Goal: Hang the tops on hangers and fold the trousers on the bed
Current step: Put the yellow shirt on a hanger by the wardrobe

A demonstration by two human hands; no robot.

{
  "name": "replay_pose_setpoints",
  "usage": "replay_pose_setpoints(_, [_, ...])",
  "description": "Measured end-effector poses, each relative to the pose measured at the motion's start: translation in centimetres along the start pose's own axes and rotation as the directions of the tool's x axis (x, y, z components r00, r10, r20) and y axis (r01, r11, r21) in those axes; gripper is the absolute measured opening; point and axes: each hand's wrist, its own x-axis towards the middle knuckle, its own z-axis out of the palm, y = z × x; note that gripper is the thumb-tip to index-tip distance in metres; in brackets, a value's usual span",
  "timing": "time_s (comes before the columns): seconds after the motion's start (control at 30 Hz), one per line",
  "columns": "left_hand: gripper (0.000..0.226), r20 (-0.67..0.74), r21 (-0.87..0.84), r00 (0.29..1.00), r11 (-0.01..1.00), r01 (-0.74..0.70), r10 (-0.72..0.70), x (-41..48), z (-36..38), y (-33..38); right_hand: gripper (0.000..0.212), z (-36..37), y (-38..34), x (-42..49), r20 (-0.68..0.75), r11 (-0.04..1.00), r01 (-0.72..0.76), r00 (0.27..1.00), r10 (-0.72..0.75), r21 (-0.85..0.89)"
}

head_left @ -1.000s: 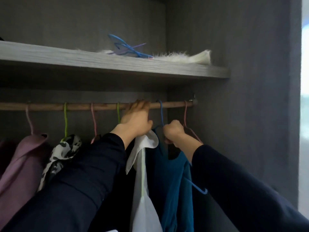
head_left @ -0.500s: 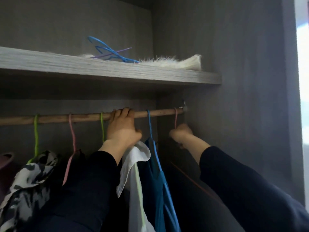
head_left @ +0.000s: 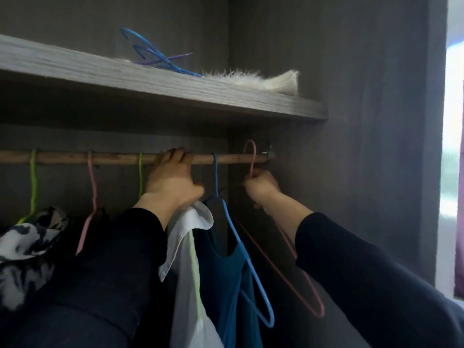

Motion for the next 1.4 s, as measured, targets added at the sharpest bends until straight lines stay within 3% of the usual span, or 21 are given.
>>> replay_pose_setpoints(0.1, [0.088, 0.057, -0.119, 0.998, 0.993, 0.024, -0.017, -1.6, 0.2, 0.3, 0.029, -0.3, 1.0, -2.3, 0.028, 1.0, -0.012, 1.0, 0.012, 0.023])
replay_pose_setpoints(0.23, [0.075, -0.027, -0.248, 0.998, 0.968, 0.05, -0.058, -5.4, -0.5, 1.1, 0.023, -1.4, 2.4, -7.7, 0.015, 1.0, -0.03, 0.999, 0.03, 0.01])
replay_pose_setpoints(0.4, [0.056, -0.051, -0.352, 0.995, 0.931, -0.094, 0.081, -11.1, -3.1, 4.7, 0.016, -3.8, 3.4, -17.2, -0.079, 0.995, -0.089, 0.993, 0.085, -0.042])
replay_pose_setpoints(0.6, [0.041, -0.057, -0.636, 0.968, 0.739, -0.223, 0.244, -23.4, -3.5, 9.5, 0.017, -6.4, 6.1, -33.3, -0.314, 0.981, -0.193, 0.931, 0.184, 0.002])
replay_pose_setpoints(0.77, [0.039, 0.093, -0.805, 0.958, 0.587, -0.089, 0.272, -35.2, -3.5, 15.0, 0.014, -9.4, 8.8, -48.9, -0.423, 0.939, -0.345, 0.848, 0.319, 0.017])
replay_pose_setpoints(0.9, [0.04, 0.259, -0.85, 0.841, 0.525, -0.035, 0.475, -46.2, -4.6, 21.0, 0.025, -11.9, 10.6, -62.4, -0.527, 0.867, -0.498, 0.742, 0.413, -0.021])
replay_pose_setpoints(1.07, [0.042, 0.304, -0.921, 0.62, 0.391, -0.005, 0.723, -61.1, -9.5, 28.7, 0.018, -14.3, 11.2, -80.2, -0.622, 0.692, -0.722, 0.542, 0.565, 0.0])
replay_pose_setpoints(1.23, [0.039, 0.209, -0.975, 0.374, 0.22, 0.012, 0.904, -76.3, -18.4, 35.1, 0.021, -16.2, 9.8, -98.0, -0.742, 0.535, -0.827, 0.247, 0.623, 0.174])
replay_pose_setpoints(1.4, [0.044, 0.104, -0.995, 0.19, 0.1, 0.031, 0.976, -90.6, -28.8, 38.4, 0.022, -17.5, 7.4, -114.6, -0.811, 0.445, -0.831, -0.013, 0.585, 0.334])
